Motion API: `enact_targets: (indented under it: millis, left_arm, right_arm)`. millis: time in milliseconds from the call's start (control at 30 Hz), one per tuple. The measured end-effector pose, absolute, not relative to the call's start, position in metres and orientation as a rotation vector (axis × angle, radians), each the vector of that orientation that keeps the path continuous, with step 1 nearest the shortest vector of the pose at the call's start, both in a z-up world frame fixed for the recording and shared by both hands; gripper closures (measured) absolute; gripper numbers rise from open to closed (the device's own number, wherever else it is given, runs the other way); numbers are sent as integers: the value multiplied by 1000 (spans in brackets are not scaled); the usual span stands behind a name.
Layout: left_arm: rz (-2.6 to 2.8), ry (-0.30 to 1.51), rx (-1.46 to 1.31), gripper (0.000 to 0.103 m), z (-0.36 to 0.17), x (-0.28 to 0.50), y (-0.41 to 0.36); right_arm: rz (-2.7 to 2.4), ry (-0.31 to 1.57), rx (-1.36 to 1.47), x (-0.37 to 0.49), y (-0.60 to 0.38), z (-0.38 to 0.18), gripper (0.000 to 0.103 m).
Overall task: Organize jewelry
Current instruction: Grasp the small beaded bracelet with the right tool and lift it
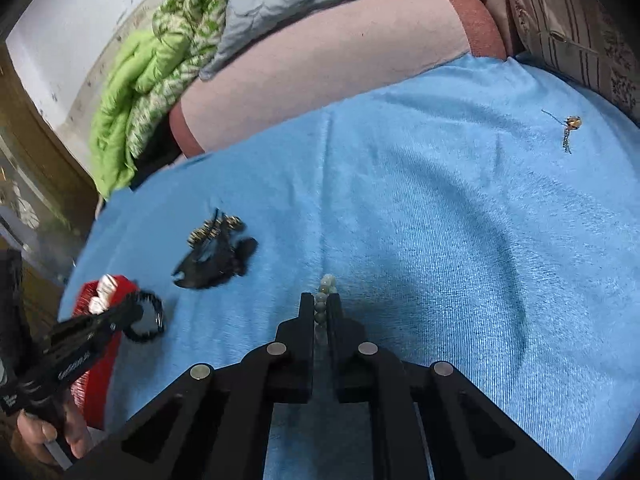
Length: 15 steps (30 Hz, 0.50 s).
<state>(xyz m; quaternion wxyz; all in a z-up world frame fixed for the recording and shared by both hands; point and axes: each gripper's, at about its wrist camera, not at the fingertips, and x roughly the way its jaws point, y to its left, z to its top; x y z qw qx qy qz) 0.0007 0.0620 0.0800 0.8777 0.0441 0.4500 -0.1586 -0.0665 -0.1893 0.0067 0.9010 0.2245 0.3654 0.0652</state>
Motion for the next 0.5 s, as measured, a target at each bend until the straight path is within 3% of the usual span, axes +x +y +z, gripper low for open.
enact_targets:
  millis: [500]
  left_arm:
    - [-234, 852, 5, 96, 137, -60, 156]
  right_arm:
    - [186, 699, 414, -105, -145, 37, 96]
